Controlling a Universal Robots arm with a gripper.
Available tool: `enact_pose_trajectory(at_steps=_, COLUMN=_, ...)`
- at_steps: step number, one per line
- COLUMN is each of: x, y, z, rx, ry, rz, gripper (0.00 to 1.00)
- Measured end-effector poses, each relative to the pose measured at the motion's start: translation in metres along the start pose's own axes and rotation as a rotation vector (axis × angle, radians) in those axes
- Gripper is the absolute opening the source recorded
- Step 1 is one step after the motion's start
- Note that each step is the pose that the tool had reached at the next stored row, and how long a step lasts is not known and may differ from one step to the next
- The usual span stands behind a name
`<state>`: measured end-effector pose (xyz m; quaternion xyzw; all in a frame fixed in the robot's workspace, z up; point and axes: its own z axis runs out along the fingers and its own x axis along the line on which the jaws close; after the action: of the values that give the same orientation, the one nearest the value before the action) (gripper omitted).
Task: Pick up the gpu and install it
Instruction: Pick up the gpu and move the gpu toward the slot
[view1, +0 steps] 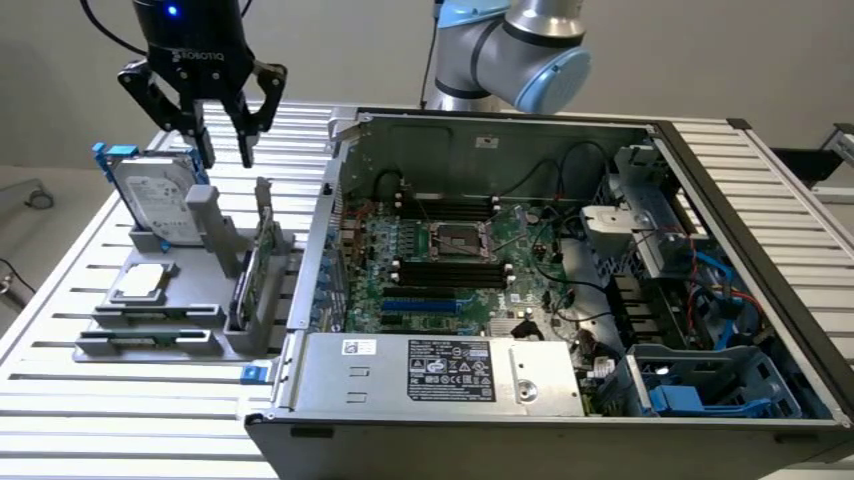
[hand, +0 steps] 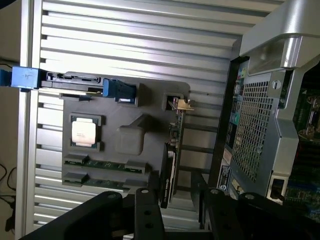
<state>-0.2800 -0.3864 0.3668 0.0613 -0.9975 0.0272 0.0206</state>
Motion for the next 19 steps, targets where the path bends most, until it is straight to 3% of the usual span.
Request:
enact_pose_trajectory(at_steps=1, x=0.0, y=-0.0001, z=0.0007, rx=-0.0003, ry=0.0, rz=0.002, gripper=0.44)
enact_pose_trajectory(at_steps=9, x=0.0, y=-0.0039, z=0.0152, rx=-0.0023, ry=0.0022, rz=0.054, gripper=0.44)
enact_pose_trajectory(at_steps=19, x=0.003, y=-0.0103, z=0.0339, rx=-0.0031, ry=0.0029, rz=0.069, gripper=0.44)
